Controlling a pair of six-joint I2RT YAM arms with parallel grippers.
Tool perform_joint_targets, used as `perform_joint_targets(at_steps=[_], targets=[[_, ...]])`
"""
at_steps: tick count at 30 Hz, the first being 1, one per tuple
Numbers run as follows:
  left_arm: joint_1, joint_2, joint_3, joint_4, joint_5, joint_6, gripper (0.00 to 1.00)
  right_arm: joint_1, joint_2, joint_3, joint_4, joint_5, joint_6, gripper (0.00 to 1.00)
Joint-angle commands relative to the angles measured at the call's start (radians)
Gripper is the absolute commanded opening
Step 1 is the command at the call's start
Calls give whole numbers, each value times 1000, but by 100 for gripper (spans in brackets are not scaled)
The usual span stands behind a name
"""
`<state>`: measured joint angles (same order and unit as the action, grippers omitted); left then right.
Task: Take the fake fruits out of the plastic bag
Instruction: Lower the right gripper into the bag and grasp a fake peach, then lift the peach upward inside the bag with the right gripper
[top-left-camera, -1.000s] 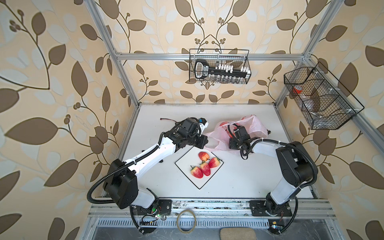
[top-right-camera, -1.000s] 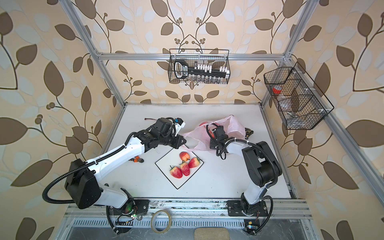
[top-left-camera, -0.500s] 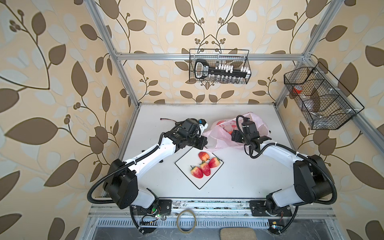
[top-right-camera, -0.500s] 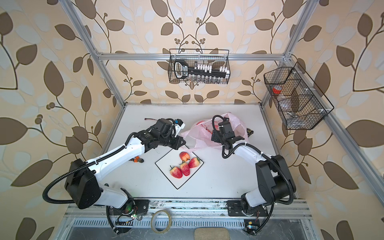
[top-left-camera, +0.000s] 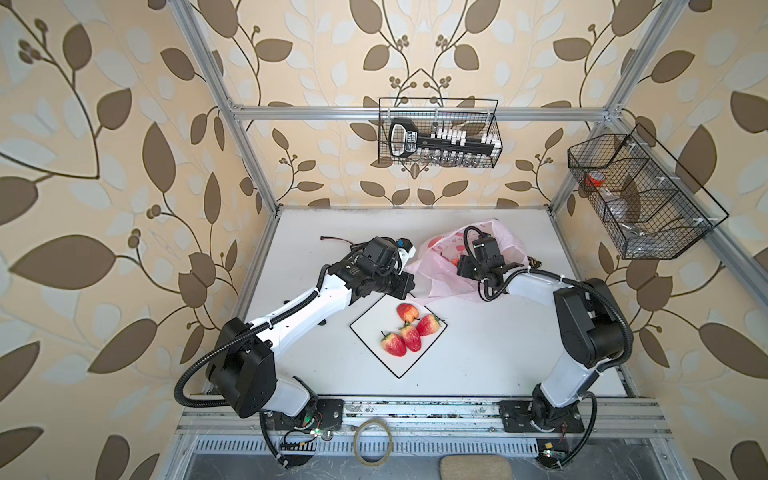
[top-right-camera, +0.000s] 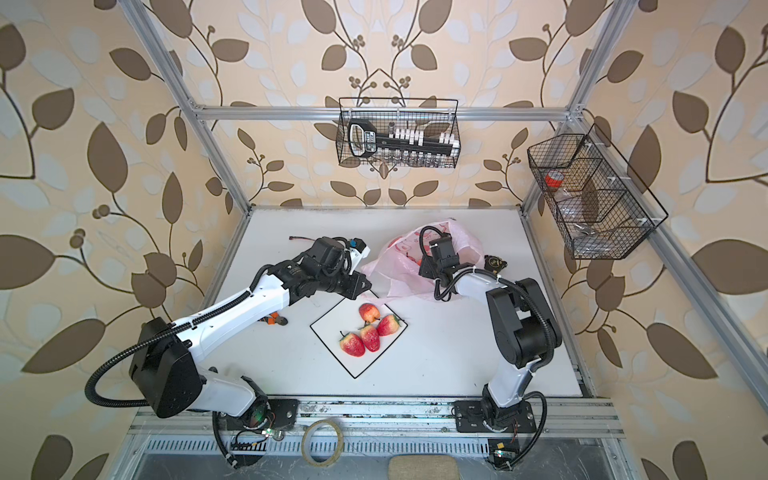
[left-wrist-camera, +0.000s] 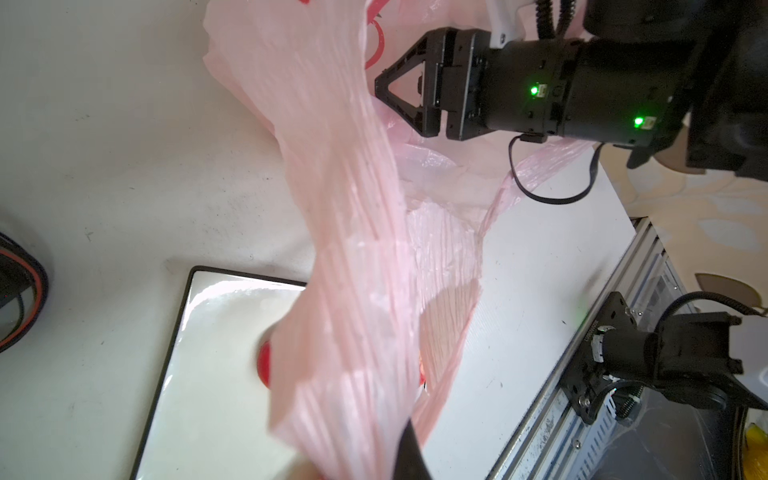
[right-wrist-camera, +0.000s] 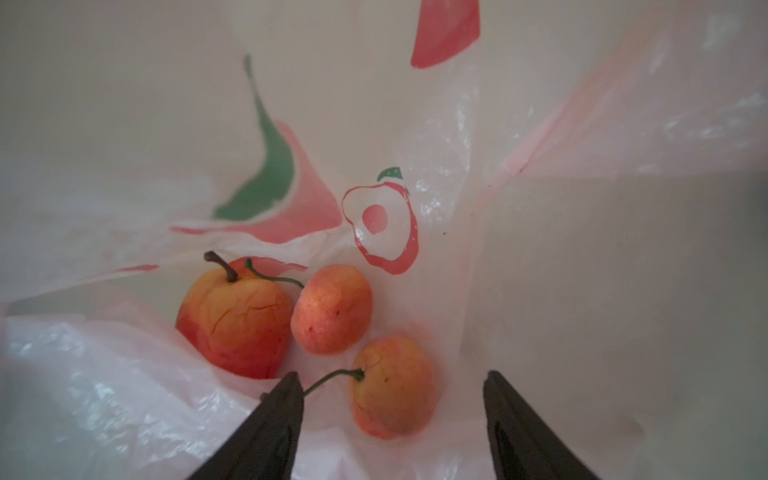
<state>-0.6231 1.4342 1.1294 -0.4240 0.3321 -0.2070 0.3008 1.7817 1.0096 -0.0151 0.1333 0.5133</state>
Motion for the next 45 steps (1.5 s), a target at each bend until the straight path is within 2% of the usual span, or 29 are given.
perform_joint_targets(at_steps=[1,8,10,15,16,29,37,41,45], targets=[[-9,-27,3,-11,0,29,0,-3,57,41,-10,-23,11,69],[-9,-23,3,-7,-2,33,0,-3,125,82,-42,-21,-4,59],[-10,-24,3,-7,-2,31,0,-3,126,83,-45,-18,-4,53],[-10,-14,10,0,-1,19,0,-3,103,84,-36,-20,-5,31],[-9,-11,12,1,-3,18,0,-3,96,83,-33,-21,-5,30],[-9,-4,5,7,-16,2,0,-5,-51,43,39,-21,31,26],[-9,0,10,0,-49,-6,0,-14,-114,-16,134,-108,70,27],[-9,0,16,-4,-56,-13,0,-17,-104,-31,125,-108,66,27],[-10,0,13,-4,-73,-19,0,-19,-108,-62,152,-164,78,27]])
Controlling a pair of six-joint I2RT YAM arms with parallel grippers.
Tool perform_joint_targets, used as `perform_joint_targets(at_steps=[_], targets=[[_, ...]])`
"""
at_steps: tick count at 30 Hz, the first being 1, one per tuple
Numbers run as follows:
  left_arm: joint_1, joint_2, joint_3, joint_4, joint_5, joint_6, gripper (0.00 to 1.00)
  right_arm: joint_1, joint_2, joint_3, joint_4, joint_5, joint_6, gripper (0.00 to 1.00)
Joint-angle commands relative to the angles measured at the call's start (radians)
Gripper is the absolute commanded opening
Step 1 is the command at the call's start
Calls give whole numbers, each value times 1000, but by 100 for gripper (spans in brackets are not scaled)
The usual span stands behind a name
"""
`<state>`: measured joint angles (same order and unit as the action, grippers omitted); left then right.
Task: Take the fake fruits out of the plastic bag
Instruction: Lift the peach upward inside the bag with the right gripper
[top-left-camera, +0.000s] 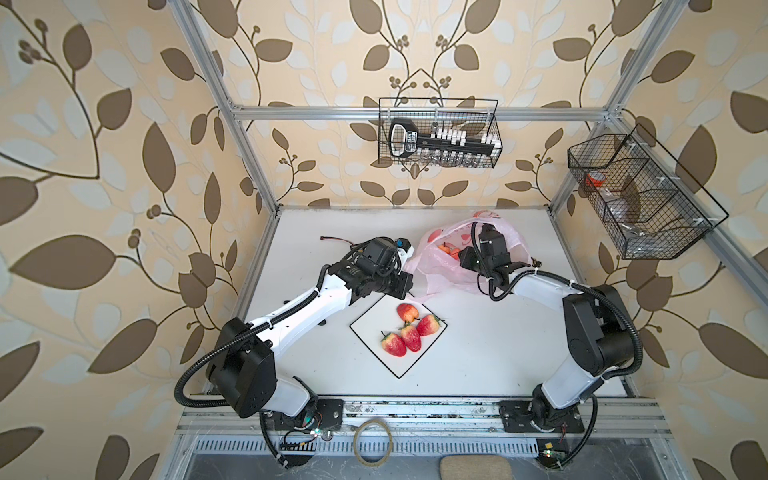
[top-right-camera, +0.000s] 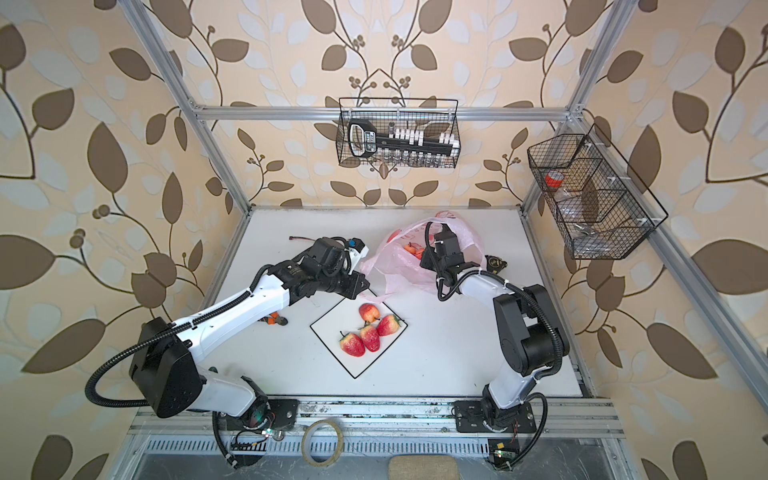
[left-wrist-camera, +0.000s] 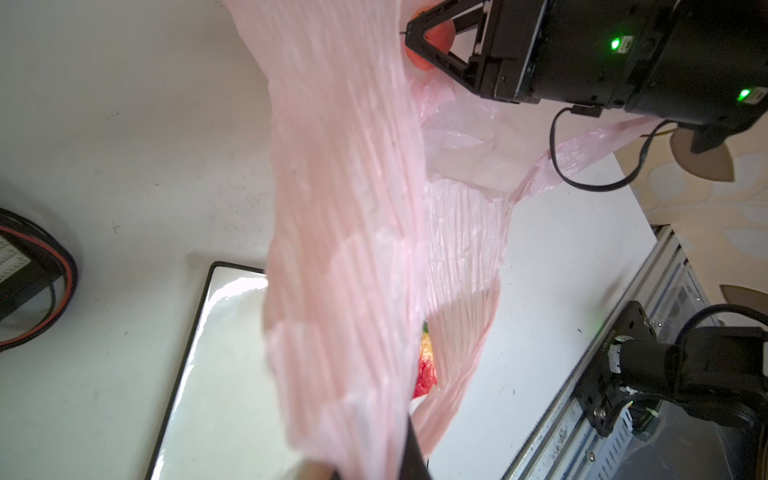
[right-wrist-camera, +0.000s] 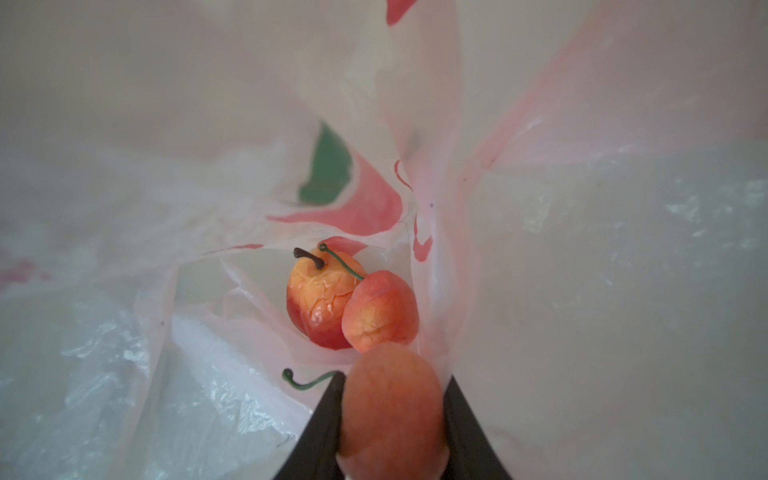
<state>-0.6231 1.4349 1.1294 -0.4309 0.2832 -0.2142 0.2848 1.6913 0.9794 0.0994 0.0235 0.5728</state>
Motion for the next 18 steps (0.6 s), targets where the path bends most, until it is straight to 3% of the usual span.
perform_joint_targets(at_steps=[1,6,15,18], targets=[[-9,-1,14,3,-27,-14,0,-4,-25,-43,59,-74,22,27],[-3,61,19,5,-50,-26,0,-26,-90,-87,170,-175,58,27],[23,126,83,-4,-38,-18,0,-56,-193,-113,145,-126,67,28],[29,132,91,-4,-36,-23,0,-56,-205,-132,180,-177,62,28]])
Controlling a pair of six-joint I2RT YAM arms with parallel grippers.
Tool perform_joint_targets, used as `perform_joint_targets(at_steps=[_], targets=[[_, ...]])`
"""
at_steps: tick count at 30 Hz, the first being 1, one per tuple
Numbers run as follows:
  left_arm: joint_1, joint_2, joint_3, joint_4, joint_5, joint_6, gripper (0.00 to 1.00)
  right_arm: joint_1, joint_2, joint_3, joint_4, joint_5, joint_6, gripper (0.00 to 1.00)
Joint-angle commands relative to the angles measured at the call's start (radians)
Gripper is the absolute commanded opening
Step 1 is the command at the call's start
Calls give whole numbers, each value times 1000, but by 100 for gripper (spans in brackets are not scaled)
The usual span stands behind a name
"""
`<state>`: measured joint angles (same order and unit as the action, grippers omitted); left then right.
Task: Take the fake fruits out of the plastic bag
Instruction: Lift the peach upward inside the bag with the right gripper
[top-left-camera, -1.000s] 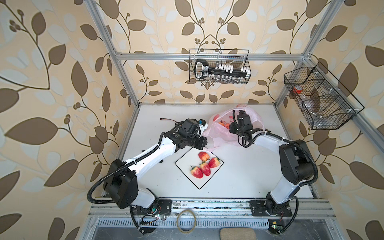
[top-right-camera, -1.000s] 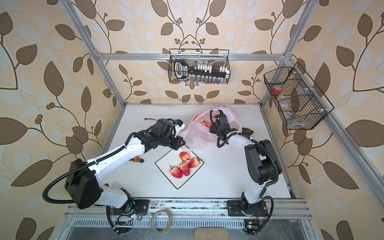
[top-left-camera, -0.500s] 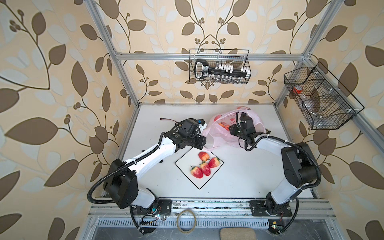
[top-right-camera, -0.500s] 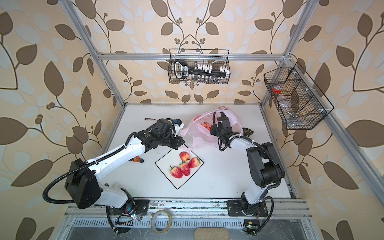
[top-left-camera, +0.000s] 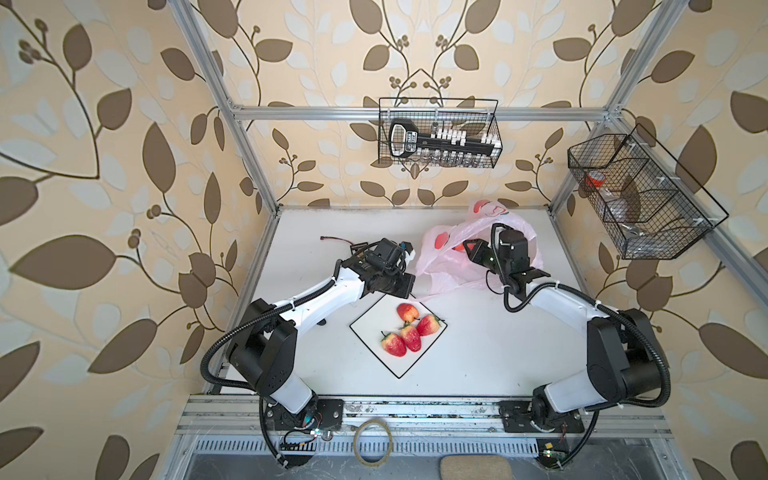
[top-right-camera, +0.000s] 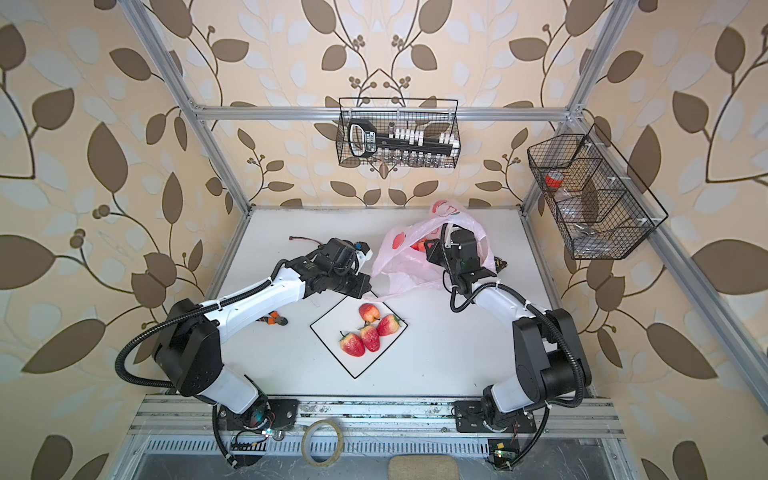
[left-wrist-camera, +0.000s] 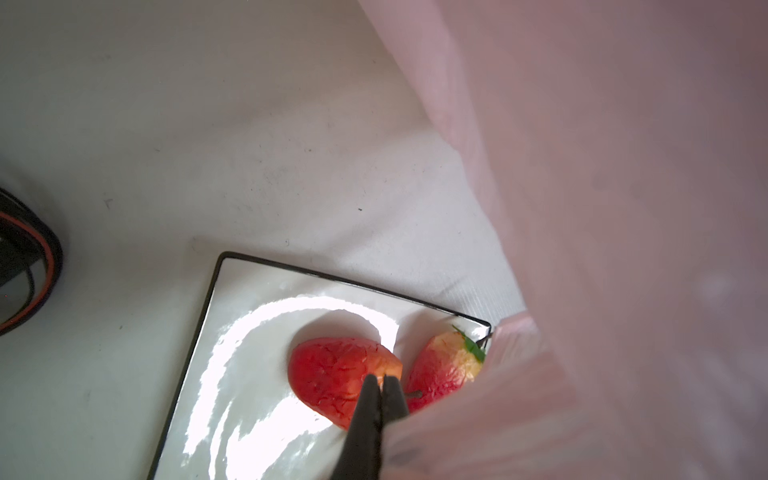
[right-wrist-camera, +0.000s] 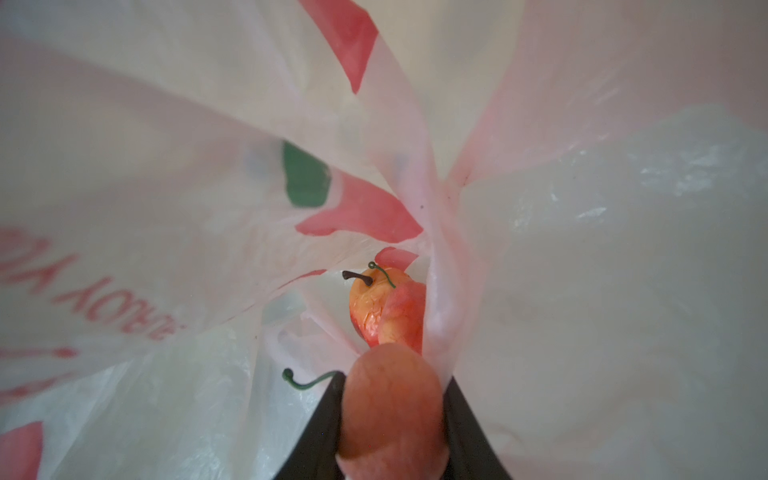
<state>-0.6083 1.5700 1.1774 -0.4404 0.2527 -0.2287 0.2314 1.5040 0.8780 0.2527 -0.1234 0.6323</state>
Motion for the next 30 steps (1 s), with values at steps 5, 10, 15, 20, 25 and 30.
perform_joint_targets(at_steps=[5,10,15,20,25,30], targets=[[28,11,66,3,2,-14,0,-2,0,-42,70,-211,-26,28],[38,26,88,-3,7,-13,0,1,56,-56,-45,-189,-90,28],[38,36,66,-12,24,-20,0,6,106,-89,-39,-128,-92,28],[37,27,21,-27,14,-15,0,15,161,-77,-52,-79,-111,28],[35,40,13,-42,32,-5,0,16,217,-54,-90,-40,-126,32],[26,55,14,-77,9,21,0,20,206,-54,-112,3,-141,40]])
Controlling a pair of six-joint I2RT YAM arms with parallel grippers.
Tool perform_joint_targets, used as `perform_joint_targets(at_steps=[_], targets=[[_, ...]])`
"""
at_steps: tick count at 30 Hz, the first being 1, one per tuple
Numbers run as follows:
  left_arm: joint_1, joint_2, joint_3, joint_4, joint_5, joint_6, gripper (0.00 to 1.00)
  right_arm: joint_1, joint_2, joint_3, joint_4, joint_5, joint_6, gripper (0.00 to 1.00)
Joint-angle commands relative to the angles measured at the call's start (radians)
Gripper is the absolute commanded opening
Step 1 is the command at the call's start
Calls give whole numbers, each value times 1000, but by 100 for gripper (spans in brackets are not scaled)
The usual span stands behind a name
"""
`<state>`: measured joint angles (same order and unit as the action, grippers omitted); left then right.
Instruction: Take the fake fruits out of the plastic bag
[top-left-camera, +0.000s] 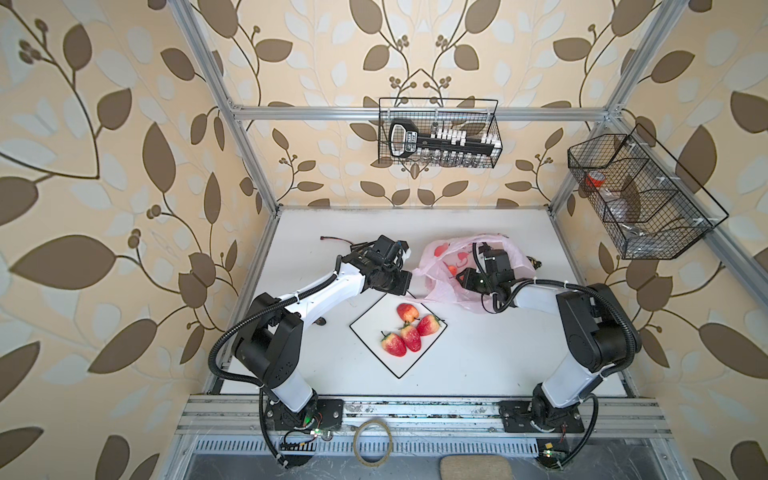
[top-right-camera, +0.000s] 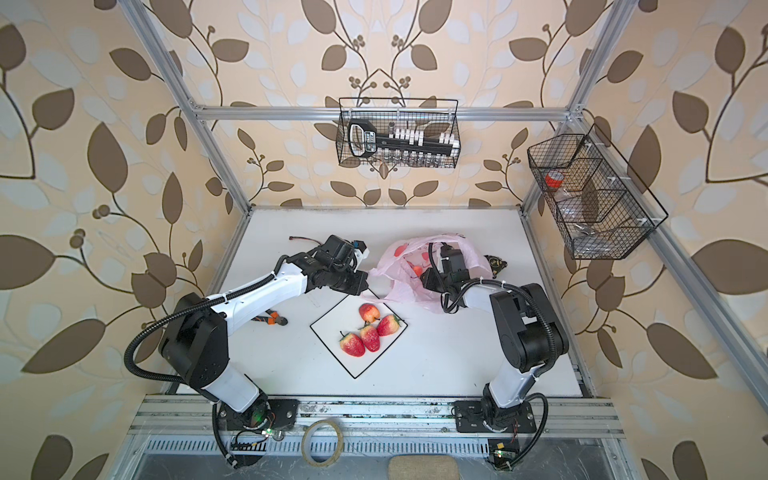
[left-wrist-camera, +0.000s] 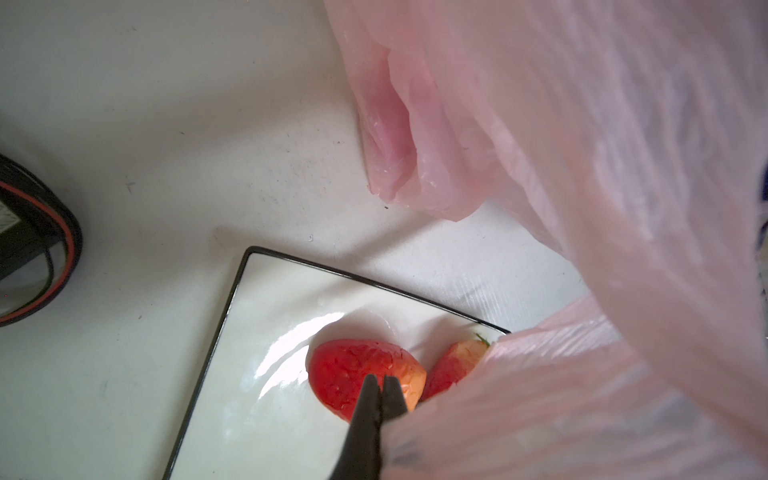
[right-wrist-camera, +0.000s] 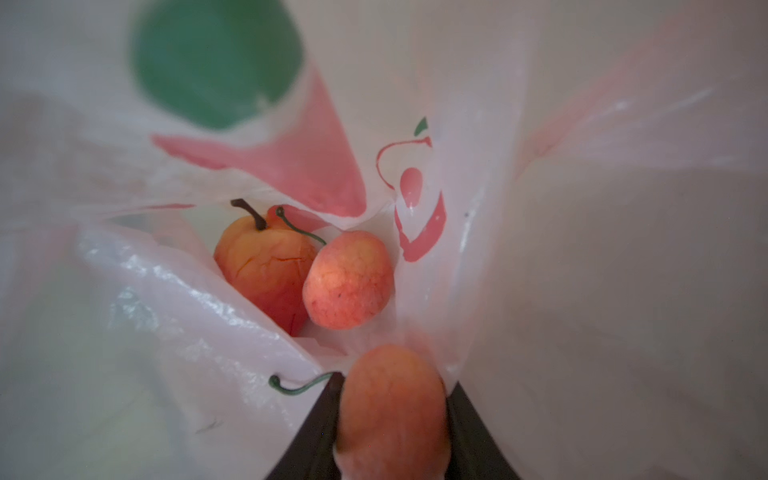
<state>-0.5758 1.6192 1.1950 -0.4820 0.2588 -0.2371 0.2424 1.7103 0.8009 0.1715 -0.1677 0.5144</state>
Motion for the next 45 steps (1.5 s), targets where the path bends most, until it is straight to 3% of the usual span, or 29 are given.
perform_joint_targets(at_steps=[1,7,14,28,36,45], targets=[[-11,9,-3,-42,-7,37,0,8,-6,23,-39,55,-29,44],[-41,28,-8,-87,-60,65,0,11,-62,24,-76,99,-74,60],[-40,35,-6,-92,-78,81,0,20,-126,29,-106,177,-157,65],[-41,35,7,-99,-67,95,0,39,24,133,-102,181,-143,52],[-40,28,8,-101,-71,97,0,49,95,162,-102,161,-136,57],[-41,33,8,-102,-70,95,0,50,162,223,-95,162,-144,55]])
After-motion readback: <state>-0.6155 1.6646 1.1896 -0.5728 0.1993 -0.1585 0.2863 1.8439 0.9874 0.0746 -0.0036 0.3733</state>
